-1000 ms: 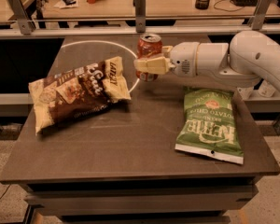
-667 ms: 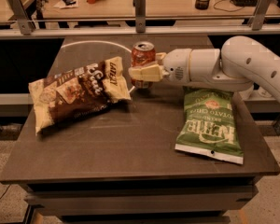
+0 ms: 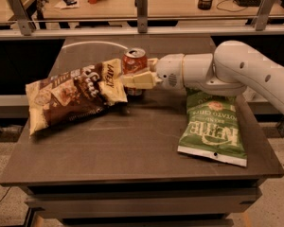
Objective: Move coke can near brown chip bag
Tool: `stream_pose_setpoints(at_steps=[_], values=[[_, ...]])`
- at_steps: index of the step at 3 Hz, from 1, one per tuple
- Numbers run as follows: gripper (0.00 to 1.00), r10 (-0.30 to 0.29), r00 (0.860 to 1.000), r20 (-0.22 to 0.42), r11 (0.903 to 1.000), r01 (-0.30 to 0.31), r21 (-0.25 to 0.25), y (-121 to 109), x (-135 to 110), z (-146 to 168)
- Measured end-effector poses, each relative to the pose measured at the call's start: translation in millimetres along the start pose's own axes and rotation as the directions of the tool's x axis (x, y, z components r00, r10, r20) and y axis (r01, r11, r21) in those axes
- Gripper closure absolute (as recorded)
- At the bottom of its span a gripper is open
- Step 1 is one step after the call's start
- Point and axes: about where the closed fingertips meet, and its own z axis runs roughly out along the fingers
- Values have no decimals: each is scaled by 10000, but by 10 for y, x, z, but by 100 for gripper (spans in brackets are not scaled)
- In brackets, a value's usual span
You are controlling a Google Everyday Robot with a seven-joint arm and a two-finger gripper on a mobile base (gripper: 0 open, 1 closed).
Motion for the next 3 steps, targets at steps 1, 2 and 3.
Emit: stream_pose_setpoints(at_steps=[1, 2, 3], values=[[100, 29, 10000, -34, 9995, -30, -330, 126, 70, 76], [100, -125, 9999, -111, 9987, 119, -495, 190, 187, 134], [82, -143, 9998, -113, 9986, 137, -519, 199, 185, 145]])
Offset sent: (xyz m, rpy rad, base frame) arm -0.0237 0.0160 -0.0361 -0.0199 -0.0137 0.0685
